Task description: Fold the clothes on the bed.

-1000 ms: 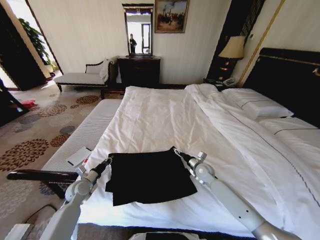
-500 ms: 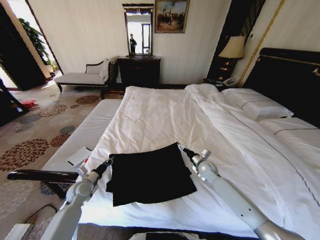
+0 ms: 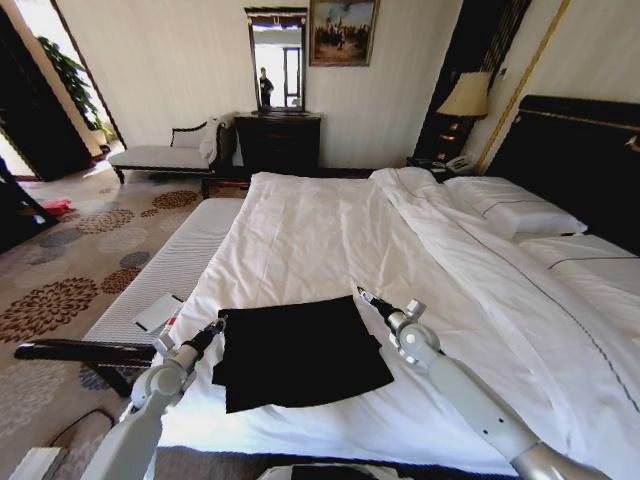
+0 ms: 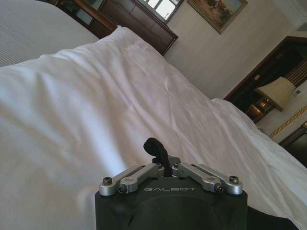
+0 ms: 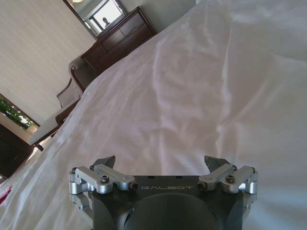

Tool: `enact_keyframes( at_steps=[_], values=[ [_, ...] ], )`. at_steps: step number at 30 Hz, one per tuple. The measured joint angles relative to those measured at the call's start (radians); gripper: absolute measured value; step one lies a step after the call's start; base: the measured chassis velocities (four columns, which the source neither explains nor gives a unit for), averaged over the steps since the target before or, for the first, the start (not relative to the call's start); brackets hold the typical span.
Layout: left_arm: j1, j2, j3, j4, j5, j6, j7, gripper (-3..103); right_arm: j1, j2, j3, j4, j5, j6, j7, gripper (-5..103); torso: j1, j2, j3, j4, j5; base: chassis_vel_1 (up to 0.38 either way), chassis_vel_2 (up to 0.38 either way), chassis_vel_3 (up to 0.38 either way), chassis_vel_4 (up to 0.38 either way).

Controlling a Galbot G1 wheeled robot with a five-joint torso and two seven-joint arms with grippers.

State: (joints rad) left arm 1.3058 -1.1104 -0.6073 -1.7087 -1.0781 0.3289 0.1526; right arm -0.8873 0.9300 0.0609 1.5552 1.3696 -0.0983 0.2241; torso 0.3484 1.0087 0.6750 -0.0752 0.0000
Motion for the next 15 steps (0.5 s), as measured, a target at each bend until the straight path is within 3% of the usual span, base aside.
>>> enact_keyframes(
  at_steps=[15],
  values=[
    [-0.003,0.008,-0.006,0.001,0.000,-0.002,0.000,1,-0.012,0.034,-0.060,-0.017,0.002,-0.056,-0.059,100,0.000,0.000,0.000,-0.0001,0.0000,0.000,0.000,0.000,0.000]
  ],
)
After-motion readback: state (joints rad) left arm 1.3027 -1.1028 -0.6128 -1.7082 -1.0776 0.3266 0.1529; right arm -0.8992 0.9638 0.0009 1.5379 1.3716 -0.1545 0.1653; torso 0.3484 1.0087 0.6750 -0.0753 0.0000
